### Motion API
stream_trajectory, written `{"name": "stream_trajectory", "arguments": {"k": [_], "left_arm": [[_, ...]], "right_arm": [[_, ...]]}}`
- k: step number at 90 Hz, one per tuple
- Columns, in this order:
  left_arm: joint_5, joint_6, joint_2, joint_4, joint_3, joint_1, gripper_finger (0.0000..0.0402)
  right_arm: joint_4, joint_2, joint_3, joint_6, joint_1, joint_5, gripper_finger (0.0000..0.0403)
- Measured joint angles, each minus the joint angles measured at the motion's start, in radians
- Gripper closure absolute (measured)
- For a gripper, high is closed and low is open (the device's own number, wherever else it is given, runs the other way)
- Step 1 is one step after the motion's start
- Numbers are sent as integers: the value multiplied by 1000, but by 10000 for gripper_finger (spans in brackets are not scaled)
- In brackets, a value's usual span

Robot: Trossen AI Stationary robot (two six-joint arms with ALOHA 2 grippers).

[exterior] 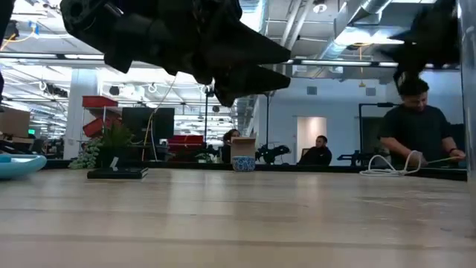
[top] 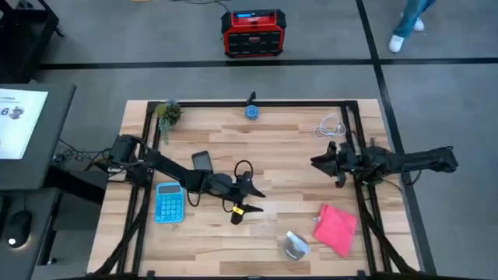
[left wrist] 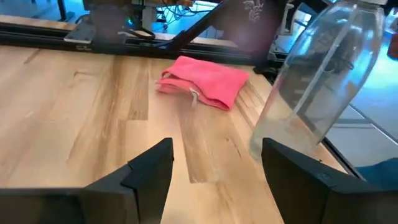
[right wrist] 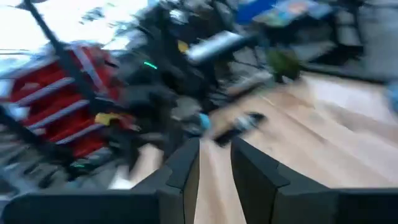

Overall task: Apply microfiber cloth
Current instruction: Spray the black cellphone with the transparent spray bottle

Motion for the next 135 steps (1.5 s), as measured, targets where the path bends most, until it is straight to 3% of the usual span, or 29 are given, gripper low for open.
{"name": "stream_trajectory", "arguments": {"k": [6, 18, 32, 46, 62, 82, 101, 119, 135], "left_arm": [[-2, 0, 0, -1, 0, 0, 183], [-20, 0, 0, -30, 0, 0, 183], [-34, -11, 0, -62, 0, 0, 183], [-67, -11, 0, -93, 0, -9, 183], [-122, 17, 0, -140, 0, -41, 183], [-193, 38, 0, -180, 0, -70, 183], [-202, 38, 0, -211, 0, -73, 183], [-202, 39, 0, -213, 0, -77, 183], [-216, 39, 0, -212, 0, -79, 183]], "right_arm": [[-71, 49, 98, -11, 34, 0, 321], [-403, 229, 321, 3, 121, 76, 321], [-769, 505, 544, 158, 213, 128, 321], [-1042, 746, 676, 424, 305, 50, 321], [-1189, 927, 689, 707, 419, -66, 311], [-1172, 1078, 689, 903, 534, -128, 232], [-1106, 1181, 689, 1053, 637, -261, 152], [-1019, 1288, 651, 1155, 716, -275, 156], [-966, 1384, 615, 1180, 729, -259, 196]]}}
